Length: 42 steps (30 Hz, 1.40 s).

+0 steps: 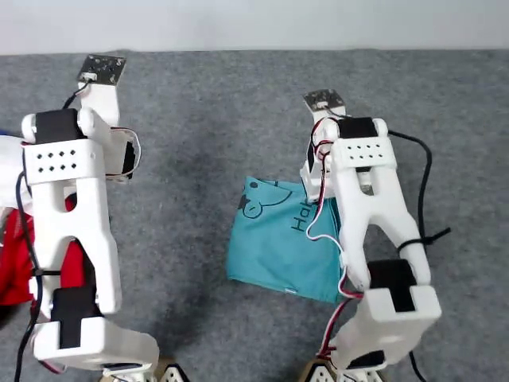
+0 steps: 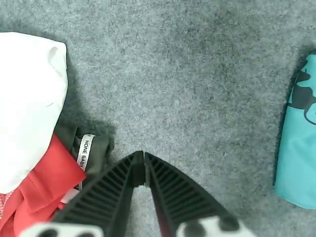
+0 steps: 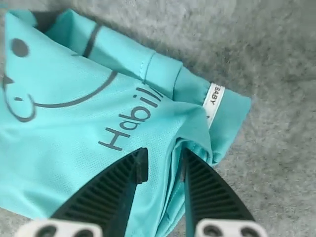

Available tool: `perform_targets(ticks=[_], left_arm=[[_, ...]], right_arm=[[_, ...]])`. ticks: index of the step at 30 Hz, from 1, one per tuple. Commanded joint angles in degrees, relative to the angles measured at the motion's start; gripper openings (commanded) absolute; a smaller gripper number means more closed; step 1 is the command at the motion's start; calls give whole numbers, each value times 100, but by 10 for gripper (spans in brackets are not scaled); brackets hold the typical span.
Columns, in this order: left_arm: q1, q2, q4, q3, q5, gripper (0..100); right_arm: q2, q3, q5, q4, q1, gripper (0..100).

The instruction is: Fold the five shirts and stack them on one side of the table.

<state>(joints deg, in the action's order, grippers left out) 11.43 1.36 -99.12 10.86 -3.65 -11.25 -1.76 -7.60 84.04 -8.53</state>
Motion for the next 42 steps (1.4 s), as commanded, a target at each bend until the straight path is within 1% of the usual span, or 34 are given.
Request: perform_targets(ticks=[1, 11, 13, 15, 17, 18, 24, 27, 32, 35, 42], left_arm=[[9, -273, -123, 22, -97, 5], [9, -273, -123, 22, -97, 5], [9, -273, -123, 22, -97, 5], [9, -273, -132, 22, -97, 5], [9, -273, -132, 22, -97, 5], [9, -273, -132, 22, -97, 5], [0, -273, -123, -84, -97, 5], [-9, -273, -123, -277, -97, 5], [-18, -273, -114, -365, -97, 5], [-18, -273, -97, -356, -97, 5], [-18, -273, -88, -356, -97, 5]], right_arm=[[-171, -343, 26, -48, 84, 122], [-760, -343, 35, -567, 101, 119], [-743, -352, 26, -585, 101, 76], [-699, -369, 26, -585, 110, 3], [-629, -369, 18, -567, 171, 20], [-602, -378, -18, -558, 224, 11], [-251, -378, -607, -576, 673, 10], [-136, -387, -1055, -585, 892, 10], [-110, -422, -1609, -901, 1095, 10], [-119, -580, -1749, -998, 1068, 10], [-171, -659, -1749, -1297, 1095, 10]])
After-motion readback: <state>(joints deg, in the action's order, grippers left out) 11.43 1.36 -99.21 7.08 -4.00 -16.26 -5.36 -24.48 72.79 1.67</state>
